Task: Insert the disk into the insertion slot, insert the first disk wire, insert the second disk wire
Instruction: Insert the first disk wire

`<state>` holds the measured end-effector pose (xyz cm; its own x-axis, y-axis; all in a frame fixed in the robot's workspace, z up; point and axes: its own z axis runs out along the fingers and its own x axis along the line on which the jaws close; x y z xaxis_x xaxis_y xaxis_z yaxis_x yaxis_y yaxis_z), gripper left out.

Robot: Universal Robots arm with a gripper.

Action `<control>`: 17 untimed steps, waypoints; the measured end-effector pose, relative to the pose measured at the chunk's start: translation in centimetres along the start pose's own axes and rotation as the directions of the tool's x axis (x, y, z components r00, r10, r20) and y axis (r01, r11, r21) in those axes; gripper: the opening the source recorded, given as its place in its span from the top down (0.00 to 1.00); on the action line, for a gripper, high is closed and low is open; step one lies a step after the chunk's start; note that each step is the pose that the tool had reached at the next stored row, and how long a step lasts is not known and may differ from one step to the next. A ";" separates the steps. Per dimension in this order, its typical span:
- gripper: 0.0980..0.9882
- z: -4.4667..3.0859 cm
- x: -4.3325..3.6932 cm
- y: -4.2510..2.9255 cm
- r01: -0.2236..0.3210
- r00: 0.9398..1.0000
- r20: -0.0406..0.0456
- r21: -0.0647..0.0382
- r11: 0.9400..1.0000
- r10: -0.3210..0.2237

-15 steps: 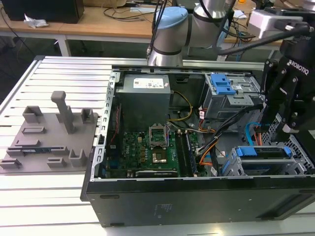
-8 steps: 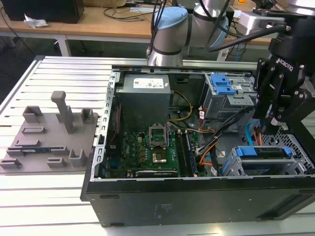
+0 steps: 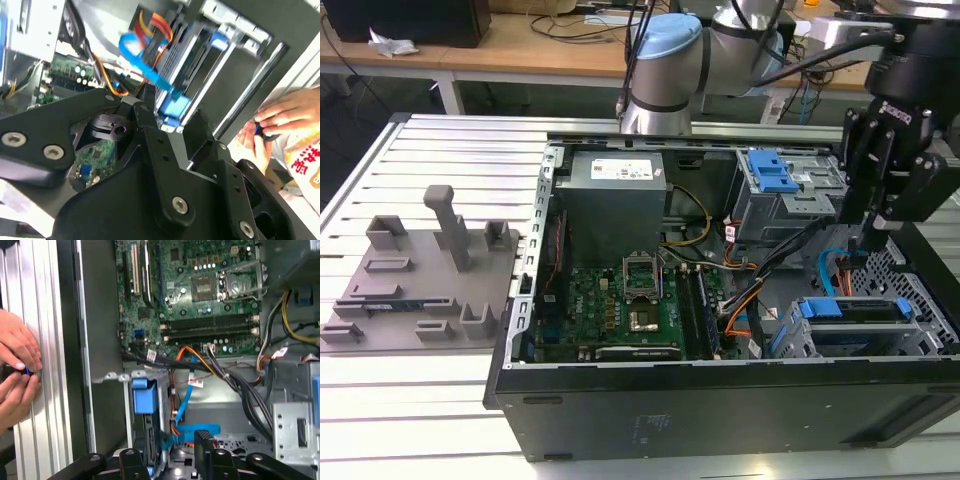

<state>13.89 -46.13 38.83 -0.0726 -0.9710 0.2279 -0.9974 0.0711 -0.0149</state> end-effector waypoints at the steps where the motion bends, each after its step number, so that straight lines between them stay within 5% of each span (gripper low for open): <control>1: 0.55 0.03 -0.09 -0.51 -0.001 1.000 -0.001 0.000 1.000 0.001; 4: 0.55 0.15 -0.41 -1.70 -0.003 1.000 -0.011 0.000 1.000 0.003; 6: 0.55 0.09 -1.68 -1.76 -0.004 0.999 -0.043 0.002 1.000 0.004; 9: 0.55 -0.04 -3.51 -1.68 -0.004 0.997 -0.072 0.005 1.000 0.004; 12: 0.55 0.12 -4.81 -1.71 -0.004 0.996 -0.091 0.006 1.000 0.004; 17: 0.55 1.29 -5.14 -1.72 -0.019 0.995 -0.099 0.003 1.000 0.019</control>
<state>15.97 -41.56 36.43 -0.0910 -0.9422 0.3226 -0.9958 0.0886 -0.0221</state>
